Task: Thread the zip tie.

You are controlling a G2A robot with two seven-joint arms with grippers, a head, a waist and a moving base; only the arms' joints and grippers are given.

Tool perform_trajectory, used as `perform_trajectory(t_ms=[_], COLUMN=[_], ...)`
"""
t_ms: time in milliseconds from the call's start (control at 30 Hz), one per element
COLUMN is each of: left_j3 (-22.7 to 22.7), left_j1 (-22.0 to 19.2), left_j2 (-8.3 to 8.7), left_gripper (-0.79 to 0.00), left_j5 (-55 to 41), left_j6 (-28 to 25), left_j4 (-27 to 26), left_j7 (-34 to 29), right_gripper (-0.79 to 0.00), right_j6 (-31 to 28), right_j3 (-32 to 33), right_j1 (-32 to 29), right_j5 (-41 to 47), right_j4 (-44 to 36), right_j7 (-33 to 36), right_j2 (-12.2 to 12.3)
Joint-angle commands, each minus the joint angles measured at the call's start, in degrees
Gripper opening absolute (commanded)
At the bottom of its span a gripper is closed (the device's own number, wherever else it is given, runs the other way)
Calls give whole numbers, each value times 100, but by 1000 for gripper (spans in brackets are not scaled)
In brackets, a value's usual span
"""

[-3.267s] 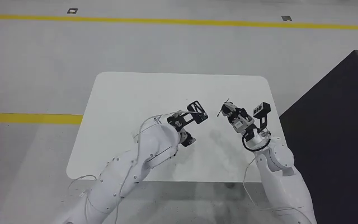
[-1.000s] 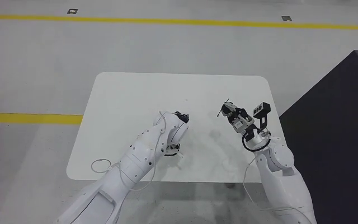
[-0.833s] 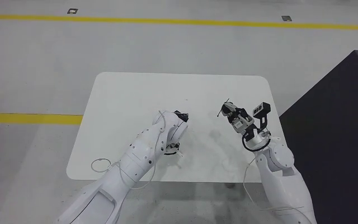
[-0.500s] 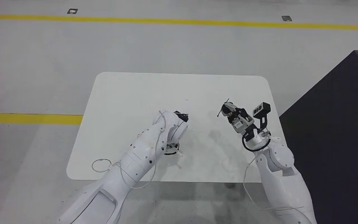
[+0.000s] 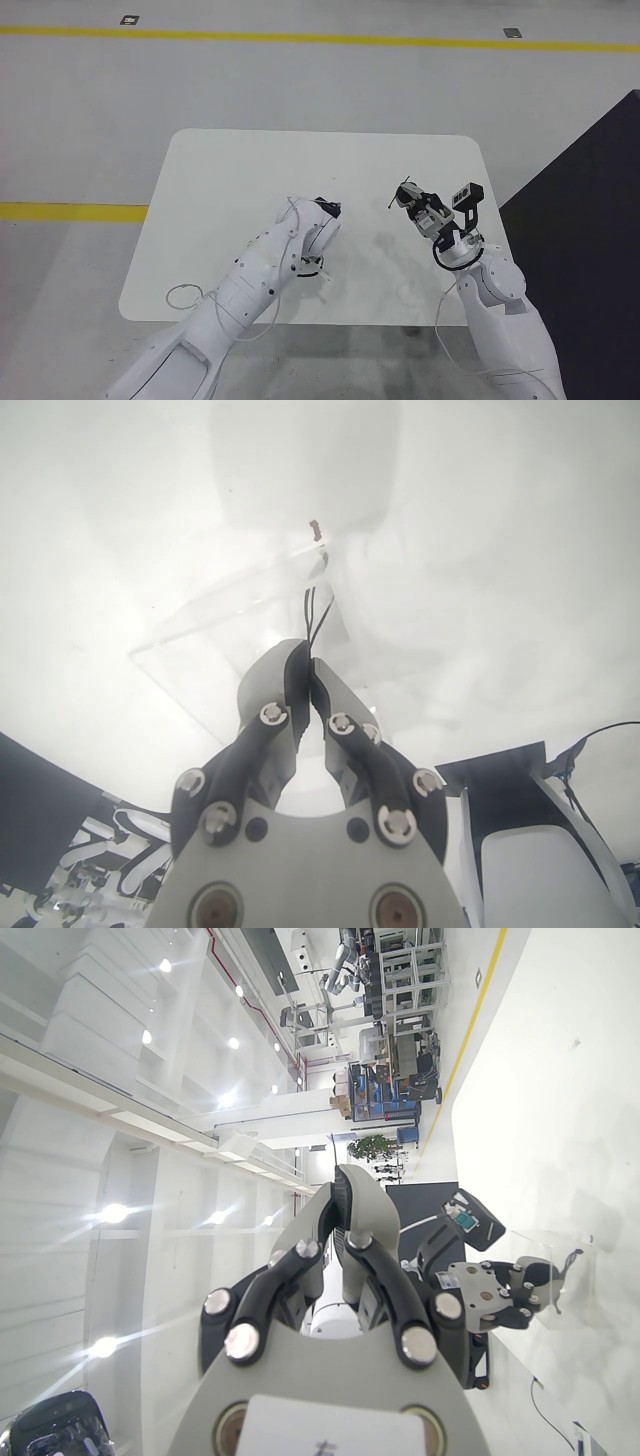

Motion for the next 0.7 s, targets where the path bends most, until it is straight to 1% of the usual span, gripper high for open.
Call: perform_trajectory(t_ms=[0,133,167,233,300,400,667], left_j3=[-55,-209,-235,-277,-308,-352,-366], left_j1=[59,214,253,305,354,398,454], left_j2=[28,97,112,132,145,153,133], left_gripper=[-785,-776,-736,-628,-563,-539,-566], left_j5=[74,261,301,355,400,437,569], left_j6=[13,51,46,27,28,16,9], left_j4=[-160,-497,-533,-609,-650,-698,-804], left_j7=[-46,-69,-69,-69,-69,-69,-63], right_gripper=[-785,-785,-785,-785,-785,-785,-785], right_j6=[0,0,0,0,0,0,0], right_j3=[0,0,0,0,0,0,0], right_j1=[0,0,0,0,0,0,0], right_j5=[0,0,0,0,0,0,0], right_j4=[0,0,0,0,0,0,0], right_j7=[0,0,0,0,0,0,0], right_j2=[0,0,0,0,0,0,0])
